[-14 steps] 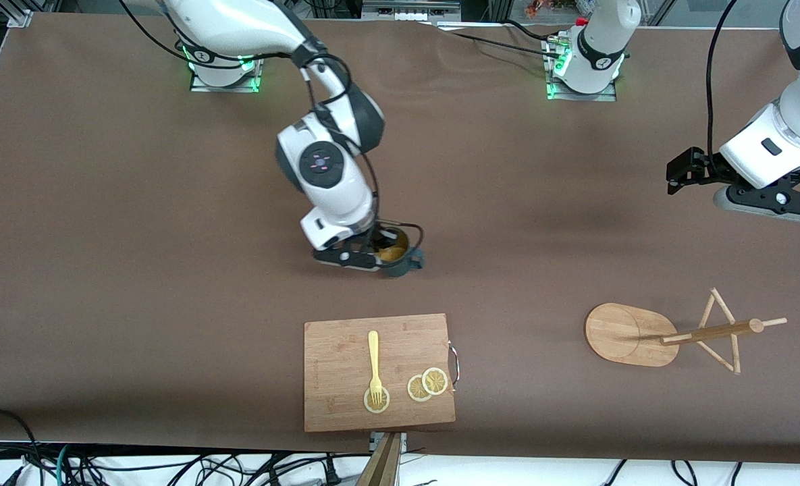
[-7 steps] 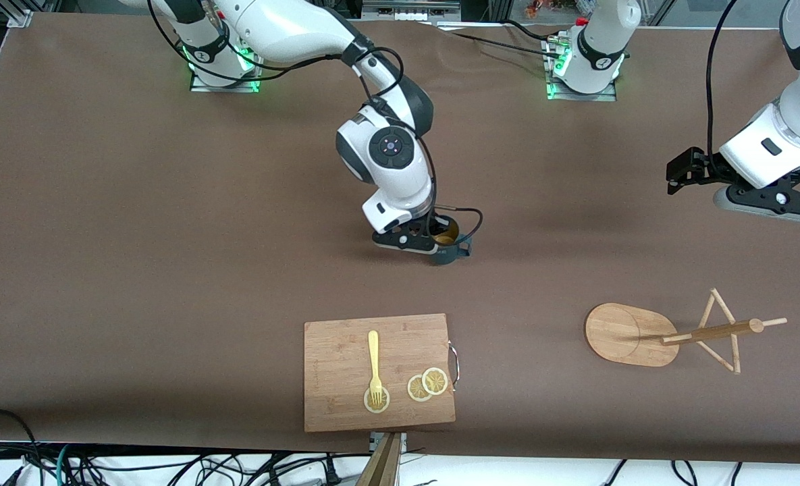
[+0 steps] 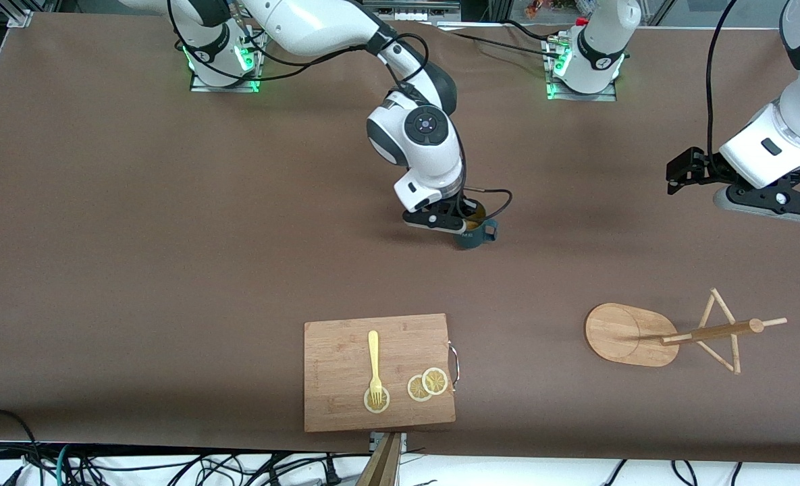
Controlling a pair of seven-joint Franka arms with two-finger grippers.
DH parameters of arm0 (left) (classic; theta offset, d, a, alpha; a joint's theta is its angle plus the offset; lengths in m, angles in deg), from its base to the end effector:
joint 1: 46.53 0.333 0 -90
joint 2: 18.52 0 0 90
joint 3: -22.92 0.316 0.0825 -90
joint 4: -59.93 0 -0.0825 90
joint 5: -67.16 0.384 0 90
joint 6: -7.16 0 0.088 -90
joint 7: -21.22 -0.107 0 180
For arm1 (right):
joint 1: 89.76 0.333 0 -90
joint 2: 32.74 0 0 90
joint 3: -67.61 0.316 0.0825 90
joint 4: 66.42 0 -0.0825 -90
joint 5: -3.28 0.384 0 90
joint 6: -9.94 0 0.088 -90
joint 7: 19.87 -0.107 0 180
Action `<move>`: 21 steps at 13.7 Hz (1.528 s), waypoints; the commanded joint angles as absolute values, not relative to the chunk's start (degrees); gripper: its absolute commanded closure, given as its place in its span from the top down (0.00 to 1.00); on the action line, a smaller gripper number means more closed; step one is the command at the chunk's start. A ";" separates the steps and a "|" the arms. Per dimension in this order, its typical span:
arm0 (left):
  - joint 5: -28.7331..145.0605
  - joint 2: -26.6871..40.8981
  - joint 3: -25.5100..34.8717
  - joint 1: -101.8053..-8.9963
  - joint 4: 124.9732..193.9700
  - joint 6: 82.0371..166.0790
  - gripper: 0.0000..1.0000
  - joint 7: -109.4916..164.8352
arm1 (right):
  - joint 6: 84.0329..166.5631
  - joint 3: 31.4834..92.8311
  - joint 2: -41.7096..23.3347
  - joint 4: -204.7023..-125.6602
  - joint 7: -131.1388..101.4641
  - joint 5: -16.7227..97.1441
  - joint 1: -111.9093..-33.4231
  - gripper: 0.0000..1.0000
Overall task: Pass cup and hang on rack
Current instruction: 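Carry the teal mug with the right gripper toward the table middle, then lower the mug and open the right gripper to release it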
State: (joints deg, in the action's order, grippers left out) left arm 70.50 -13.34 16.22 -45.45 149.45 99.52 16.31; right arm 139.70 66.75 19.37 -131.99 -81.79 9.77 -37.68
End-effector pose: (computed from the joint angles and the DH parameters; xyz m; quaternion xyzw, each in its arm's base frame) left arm 0.5816 -0.0483 0.5810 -0.9951 0.0934 0.0200 0.0239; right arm 0.4876 0.6177 0.2706 -0.9863 0.1204 -0.0233 0.1106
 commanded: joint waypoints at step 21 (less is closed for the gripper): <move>69.26 -12.54 16.33 -45.38 146.42 98.74 1.00 15.33 | 138.89 67.08 21.05 -129.27 -81.06 9.96 -36.85 1.00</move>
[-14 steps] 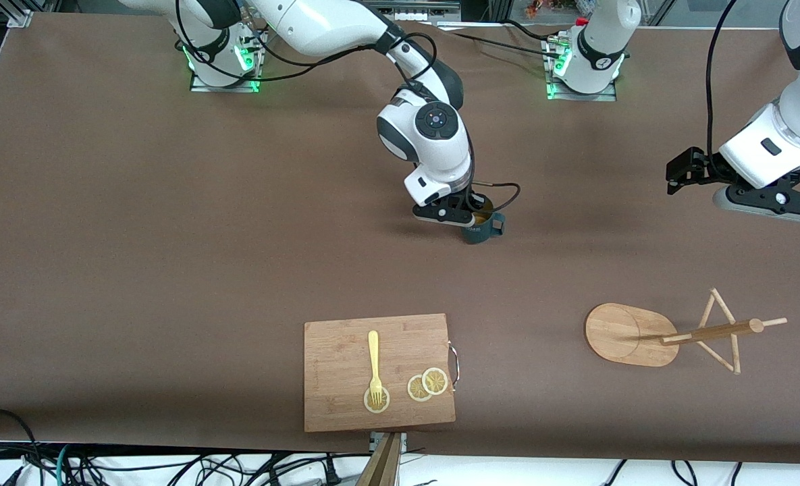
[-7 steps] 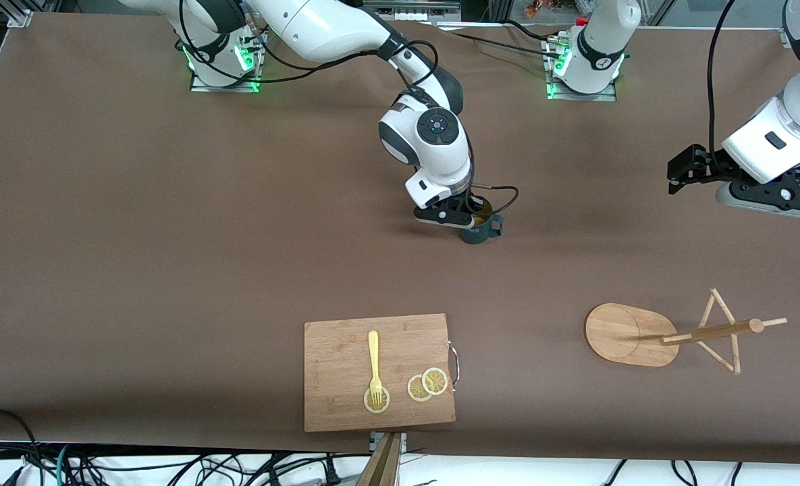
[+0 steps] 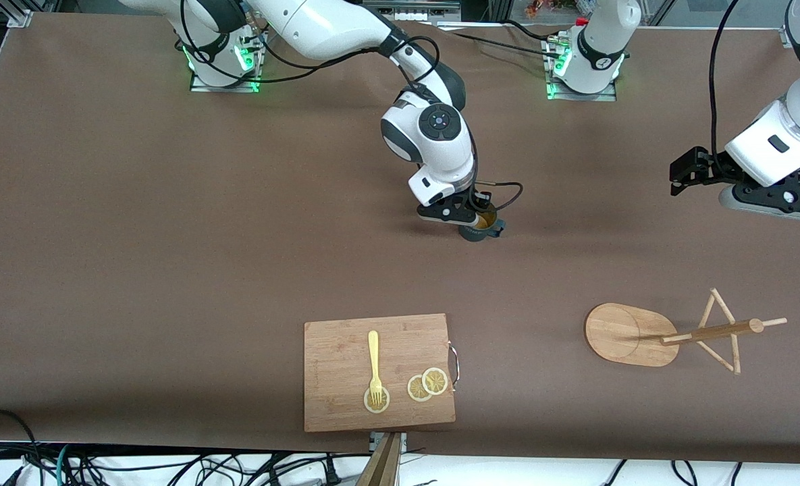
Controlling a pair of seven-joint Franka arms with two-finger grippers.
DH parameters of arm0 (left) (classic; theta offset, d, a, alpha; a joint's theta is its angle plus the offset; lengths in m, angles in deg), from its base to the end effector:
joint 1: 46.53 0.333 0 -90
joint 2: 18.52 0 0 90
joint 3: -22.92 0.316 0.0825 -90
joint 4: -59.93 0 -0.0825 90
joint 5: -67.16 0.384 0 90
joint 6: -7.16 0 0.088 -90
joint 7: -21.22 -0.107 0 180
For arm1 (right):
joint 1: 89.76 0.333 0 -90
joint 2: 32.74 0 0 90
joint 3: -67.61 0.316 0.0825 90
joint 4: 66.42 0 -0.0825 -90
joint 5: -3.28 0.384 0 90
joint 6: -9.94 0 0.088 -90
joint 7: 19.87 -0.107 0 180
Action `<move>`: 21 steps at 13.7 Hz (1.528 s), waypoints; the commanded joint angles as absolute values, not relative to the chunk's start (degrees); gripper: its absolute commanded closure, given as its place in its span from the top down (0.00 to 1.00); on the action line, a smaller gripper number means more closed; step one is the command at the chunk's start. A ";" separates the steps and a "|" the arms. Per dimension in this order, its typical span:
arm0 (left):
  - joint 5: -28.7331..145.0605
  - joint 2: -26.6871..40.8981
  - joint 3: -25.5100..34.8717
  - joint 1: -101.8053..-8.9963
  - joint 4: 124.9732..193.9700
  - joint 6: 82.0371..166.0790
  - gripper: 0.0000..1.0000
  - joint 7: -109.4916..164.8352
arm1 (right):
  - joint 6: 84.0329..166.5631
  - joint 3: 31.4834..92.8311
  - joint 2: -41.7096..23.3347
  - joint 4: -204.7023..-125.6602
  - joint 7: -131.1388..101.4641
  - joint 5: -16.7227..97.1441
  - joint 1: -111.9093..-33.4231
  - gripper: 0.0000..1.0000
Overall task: Pass cup and hang on rack
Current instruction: 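Lower the mug and open the right gripper to release it, then withdraw the right gripper while the left gripper moves toward the mug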
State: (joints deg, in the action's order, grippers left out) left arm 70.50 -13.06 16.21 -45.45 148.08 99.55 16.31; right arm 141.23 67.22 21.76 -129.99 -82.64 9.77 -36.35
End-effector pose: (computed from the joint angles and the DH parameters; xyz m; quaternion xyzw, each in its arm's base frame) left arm 0.5842 -0.0484 0.5895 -0.9953 0.0931 0.0102 0.0236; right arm 0.4735 0.6361 0.2575 -0.9858 0.1147 -0.0239 0.1207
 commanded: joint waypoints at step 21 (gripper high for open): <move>66.28 -11.92 16.59 -43.80 146.95 95.66 1.00 15.60 | 103.73 62.09 1.36 -129.35 -25.32 9.69 -66.20 1.00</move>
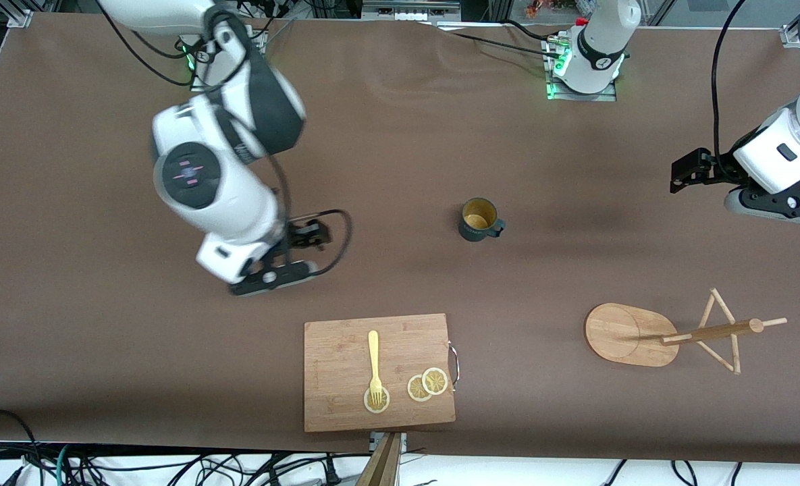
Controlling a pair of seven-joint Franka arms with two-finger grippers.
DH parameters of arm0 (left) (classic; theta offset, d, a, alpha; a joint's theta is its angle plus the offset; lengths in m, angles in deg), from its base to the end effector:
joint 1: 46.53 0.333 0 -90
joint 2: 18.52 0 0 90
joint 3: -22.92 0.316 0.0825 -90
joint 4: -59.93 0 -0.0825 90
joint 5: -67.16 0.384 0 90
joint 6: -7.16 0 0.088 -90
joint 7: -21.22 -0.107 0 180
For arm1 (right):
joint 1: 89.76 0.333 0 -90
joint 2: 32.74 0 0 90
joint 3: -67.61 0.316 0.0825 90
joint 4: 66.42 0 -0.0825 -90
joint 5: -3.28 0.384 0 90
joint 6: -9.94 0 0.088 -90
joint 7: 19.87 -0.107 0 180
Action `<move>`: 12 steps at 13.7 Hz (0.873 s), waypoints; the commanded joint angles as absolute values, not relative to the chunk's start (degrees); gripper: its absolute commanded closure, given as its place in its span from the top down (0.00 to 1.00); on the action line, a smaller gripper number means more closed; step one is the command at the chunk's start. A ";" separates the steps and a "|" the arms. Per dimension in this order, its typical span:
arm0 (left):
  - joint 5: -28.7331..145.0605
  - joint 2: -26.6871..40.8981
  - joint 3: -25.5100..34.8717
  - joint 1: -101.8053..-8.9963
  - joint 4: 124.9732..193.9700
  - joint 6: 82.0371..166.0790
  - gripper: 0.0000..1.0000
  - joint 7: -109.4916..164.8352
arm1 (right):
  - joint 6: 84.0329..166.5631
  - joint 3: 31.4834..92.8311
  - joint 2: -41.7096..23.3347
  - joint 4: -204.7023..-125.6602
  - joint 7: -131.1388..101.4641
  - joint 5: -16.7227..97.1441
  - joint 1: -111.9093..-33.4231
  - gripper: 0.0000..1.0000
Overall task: Pass cup and hang on rack
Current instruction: 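Withdraw the right gripper while the left gripper moves toward the mug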
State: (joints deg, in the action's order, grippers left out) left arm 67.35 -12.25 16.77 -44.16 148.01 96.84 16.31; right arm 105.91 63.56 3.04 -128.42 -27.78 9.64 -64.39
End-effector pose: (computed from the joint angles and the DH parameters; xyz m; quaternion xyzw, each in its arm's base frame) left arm 0.5835 -0.0349 0.5778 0.9963 -0.0757 -0.0404 0.0046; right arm 0.6684 0.2886 0.4621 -0.9925 -0.1164 0.0234 0.0294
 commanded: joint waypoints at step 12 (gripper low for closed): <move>66.37 -7.35 16.15 -43.02 146.60 92.32 1.00 12.01 | 92.55 51.59 -14.25 -138.90 -10.11 9.17 -76.82 1.00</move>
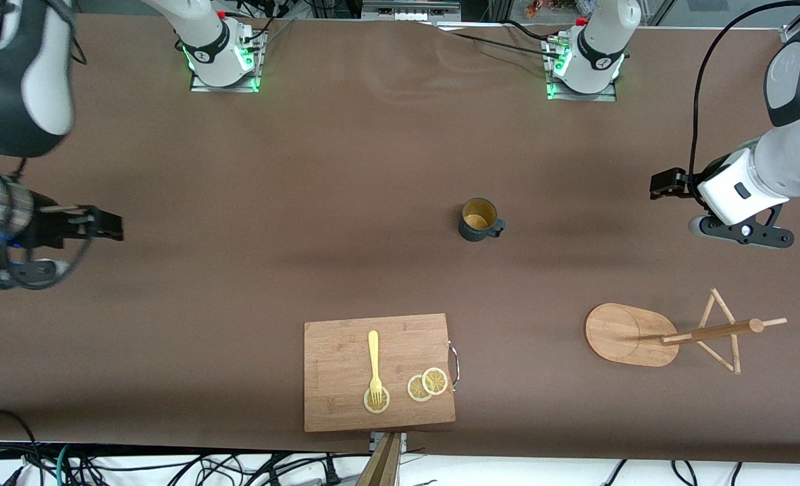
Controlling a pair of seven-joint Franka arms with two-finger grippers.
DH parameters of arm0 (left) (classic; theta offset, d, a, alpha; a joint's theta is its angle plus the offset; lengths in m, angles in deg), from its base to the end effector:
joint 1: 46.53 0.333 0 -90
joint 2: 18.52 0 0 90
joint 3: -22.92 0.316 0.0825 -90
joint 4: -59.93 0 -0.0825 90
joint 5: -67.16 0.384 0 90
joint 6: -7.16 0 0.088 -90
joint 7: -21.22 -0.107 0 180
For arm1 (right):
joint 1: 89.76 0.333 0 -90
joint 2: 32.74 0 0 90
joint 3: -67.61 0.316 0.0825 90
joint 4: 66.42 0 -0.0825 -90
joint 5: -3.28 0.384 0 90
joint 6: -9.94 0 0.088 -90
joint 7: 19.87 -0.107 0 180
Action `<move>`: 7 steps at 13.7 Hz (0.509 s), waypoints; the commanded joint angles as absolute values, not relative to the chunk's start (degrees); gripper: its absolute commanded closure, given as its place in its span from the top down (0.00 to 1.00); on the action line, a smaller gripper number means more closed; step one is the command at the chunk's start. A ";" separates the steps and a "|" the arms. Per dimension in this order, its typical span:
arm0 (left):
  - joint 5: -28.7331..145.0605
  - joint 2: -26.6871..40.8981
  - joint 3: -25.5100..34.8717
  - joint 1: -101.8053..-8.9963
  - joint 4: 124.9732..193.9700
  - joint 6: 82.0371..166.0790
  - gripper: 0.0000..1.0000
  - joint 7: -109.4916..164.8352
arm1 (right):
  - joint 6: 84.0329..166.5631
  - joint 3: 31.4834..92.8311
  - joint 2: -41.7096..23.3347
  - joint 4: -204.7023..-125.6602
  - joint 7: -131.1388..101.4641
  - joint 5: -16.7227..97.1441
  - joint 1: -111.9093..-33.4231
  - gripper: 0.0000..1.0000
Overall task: Pass cup and hang on rack
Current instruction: 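Withdraw the right gripper while the left gripper moves toward the mug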
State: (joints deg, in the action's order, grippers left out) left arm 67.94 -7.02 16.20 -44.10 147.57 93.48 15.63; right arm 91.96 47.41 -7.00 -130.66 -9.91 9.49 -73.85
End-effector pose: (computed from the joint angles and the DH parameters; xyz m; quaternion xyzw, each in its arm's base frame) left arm 0.5967 -0.0374 0.5235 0.9901 -0.0860 -0.1109 0.0062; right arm 0.6639 0.0191 0.5587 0.9960 0.0657 -0.0593 0.0148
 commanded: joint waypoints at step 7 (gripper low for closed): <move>58.31 -7.71 16.15 -40.30 147.73 93.12 1.00 -14.86 | 94.74 57.41 -27.71 -149.37 -10.46 8.90 -88.68 1.00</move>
State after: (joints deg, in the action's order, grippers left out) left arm 62.40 -7.10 16.23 -42.01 147.42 93.49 -6.31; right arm 92.49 55.59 -21.66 -143.51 -10.12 8.92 -83.65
